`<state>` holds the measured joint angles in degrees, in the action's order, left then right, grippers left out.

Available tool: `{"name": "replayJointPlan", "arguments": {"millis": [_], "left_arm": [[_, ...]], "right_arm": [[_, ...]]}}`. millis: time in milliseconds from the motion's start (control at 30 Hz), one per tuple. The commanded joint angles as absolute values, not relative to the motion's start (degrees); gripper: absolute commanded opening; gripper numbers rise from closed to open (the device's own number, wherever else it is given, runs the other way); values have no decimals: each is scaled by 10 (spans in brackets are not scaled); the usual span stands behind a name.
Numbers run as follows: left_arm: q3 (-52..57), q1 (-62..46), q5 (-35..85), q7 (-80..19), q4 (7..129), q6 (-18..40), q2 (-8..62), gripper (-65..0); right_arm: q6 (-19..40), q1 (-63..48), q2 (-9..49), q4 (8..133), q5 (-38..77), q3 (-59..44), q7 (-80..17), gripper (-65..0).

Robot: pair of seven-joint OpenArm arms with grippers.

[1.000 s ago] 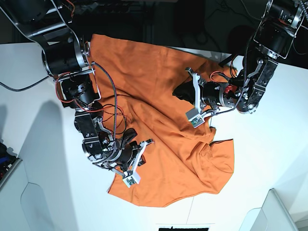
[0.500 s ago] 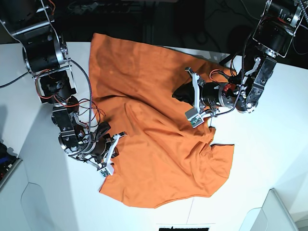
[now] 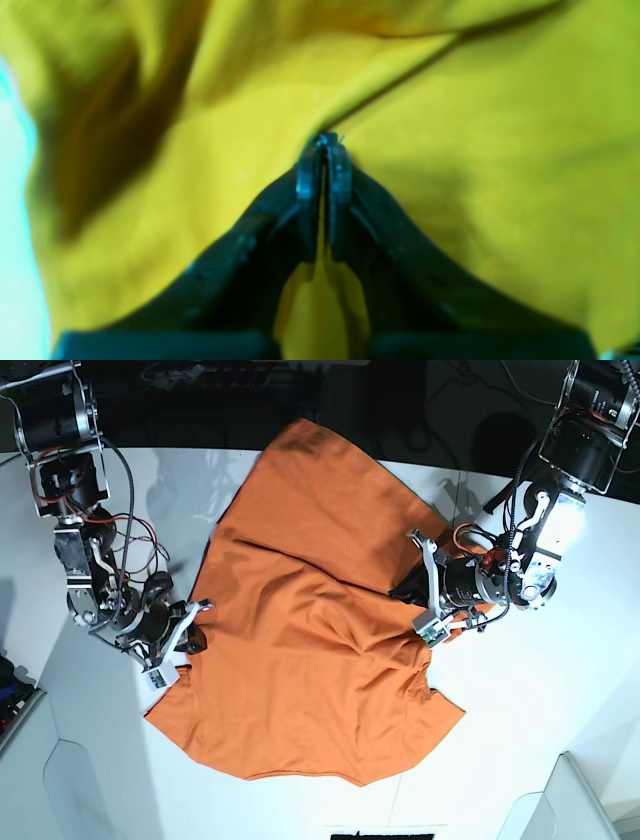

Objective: Layout the t-shirt on the table in an organized manner, then fold the t-shirt properly
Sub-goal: 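Lay the shirt down with both grippers, pulling its edges outward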

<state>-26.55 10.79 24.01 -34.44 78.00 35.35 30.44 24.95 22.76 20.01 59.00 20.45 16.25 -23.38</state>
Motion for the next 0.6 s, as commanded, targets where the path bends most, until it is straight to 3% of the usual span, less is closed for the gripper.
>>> {"name": "replayJointPlan", "arguments": {"millis": [0, 333, 567], "left_arm": [[-265, 113, 188, -391, 764, 336, 314, -585], [-265, 218, 164, -368, 673, 320, 314, -585], [-265, 248, 207, -375, 720, 302, 340, -585]], "right_arm": [[253, 210, 207, 618, 193, 164, -283, -650], [228, 59, 211, 867, 201, 164, -325, -650], [162, 76, 180, 913, 158, 107, -296, -650]]}}
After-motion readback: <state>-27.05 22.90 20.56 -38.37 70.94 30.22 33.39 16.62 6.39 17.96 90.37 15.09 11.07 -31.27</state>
